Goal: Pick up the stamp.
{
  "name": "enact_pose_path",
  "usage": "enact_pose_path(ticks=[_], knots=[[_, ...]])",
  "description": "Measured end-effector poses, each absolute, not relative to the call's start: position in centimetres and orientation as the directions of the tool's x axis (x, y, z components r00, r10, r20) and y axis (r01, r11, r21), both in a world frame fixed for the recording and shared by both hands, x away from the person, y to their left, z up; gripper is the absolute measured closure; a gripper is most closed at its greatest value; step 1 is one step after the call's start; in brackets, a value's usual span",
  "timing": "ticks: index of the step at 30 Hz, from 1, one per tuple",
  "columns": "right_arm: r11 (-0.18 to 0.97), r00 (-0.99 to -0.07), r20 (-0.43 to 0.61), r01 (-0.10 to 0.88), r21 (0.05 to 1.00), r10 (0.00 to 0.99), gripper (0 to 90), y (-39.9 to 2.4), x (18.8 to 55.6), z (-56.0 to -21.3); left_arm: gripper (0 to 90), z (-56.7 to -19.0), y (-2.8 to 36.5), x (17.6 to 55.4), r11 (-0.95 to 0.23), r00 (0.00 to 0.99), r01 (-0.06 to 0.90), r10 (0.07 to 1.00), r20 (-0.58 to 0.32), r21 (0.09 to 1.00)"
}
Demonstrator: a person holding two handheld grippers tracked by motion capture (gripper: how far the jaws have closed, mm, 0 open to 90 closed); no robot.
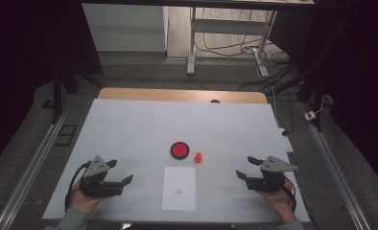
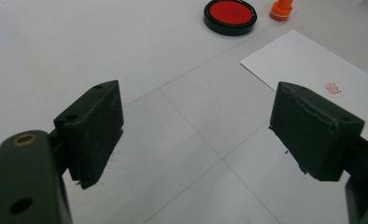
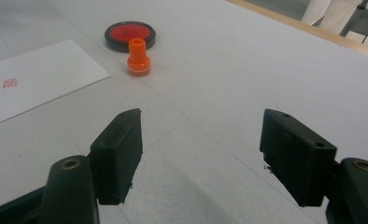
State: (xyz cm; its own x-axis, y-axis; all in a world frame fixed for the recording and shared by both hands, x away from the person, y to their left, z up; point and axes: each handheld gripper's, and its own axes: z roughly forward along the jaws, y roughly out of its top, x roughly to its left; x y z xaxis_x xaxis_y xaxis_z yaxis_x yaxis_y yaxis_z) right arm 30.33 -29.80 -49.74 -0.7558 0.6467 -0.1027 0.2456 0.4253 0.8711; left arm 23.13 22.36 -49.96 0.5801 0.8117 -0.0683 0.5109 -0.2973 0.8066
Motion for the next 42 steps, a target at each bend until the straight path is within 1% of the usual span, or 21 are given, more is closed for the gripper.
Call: enact_pose_path(ticks=[13, 26, 37, 42], knots=[[0.424, -0.761, -0.103, 0.238, 0.874, 0.640, 31.3, -29.0, 30.1, -48.4, 19.2, -50.0, 22.3, 23.3, -0.300, 0.589, 0.506, 0.805, -0.070, 0.809], [0.429, -0.779, -0.085, 0.246, 0.869, 0.621, 32.0, -26.8, 31.3, -47.4, 19.3, -50.1, 22.2, 23.4, -0.300, 0.593, 0.509, 0.802, -0.075, 0.807], [0.430, -0.785, -0.068, 0.262, 0.864, 0.616, 32.4, -25.7, 31.9, -47.3, 19.4, -50.5, 21.6, 24.0, -0.324, 0.611, 0.514, 0.788, -0.073, 0.794], [0.435, -0.793, -0.074, 0.252, 0.865, 0.605, 33.1, -25.0, 32.2, -47.4, 19.5, -50.6, 21.5, 24.2, -0.327, 0.612, 0.519, 0.787, -0.076, 0.790]])
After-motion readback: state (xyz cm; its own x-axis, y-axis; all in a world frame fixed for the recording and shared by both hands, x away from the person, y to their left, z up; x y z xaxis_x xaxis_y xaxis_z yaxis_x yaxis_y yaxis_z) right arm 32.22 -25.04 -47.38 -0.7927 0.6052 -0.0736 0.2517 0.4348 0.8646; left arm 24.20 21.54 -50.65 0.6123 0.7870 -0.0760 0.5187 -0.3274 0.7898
